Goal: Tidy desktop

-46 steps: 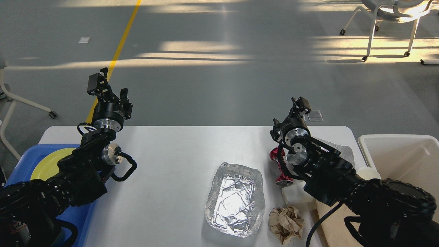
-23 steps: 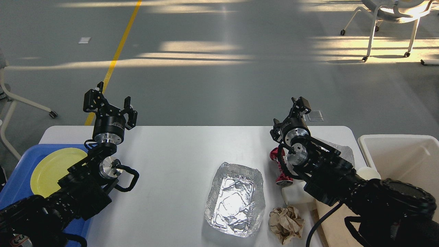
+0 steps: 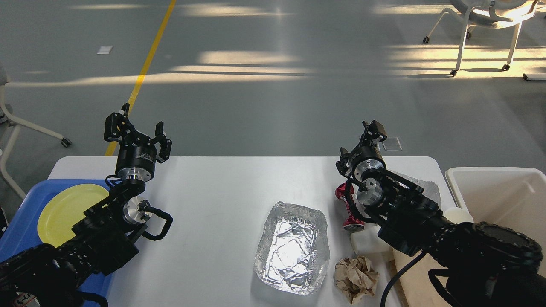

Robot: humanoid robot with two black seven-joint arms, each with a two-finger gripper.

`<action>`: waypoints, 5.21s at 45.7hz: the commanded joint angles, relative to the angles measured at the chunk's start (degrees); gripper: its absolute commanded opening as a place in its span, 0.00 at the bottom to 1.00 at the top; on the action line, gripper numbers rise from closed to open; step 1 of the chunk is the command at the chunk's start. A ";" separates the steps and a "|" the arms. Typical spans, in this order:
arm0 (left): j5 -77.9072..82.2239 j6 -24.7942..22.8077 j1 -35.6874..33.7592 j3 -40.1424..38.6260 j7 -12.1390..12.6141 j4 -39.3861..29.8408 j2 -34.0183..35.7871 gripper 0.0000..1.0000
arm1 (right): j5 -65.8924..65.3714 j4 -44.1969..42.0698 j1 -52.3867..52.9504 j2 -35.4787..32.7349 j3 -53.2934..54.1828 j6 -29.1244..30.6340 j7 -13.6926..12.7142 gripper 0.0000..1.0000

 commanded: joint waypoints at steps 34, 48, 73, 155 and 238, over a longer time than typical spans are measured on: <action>-0.05 -0.01 0.01 -0.01 0.03 0.00 0.00 0.97 | -0.02 0.07 0.00 0.01 0.02 0.00 0.00 1.00; -0.05 -0.01 0.01 -0.01 -0.06 0.00 0.00 0.97 | -0.02 0.07 0.00 0.01 0.02 0.00 0.00 1.00; -0.05 -0.01 0.01 -0.01 -0.06 0.00 0.00 0.97 | 0.07 0.68 0.09 0.00 0.54 0.18 -0.61 1.00; -0.05 -0.01 0.01 -0.01 0.03 0.00 0.00 0.97 | 1.03 -0.29 8.18 -8.08 4.68 4.22 -0.53 1.00; -0.05 -0.01 0.01 -0.01 0.03 0.00 0.00 0.97 | 4.72 17.29 45.25 -17.48 -66.06 5.79 -4.22 1.00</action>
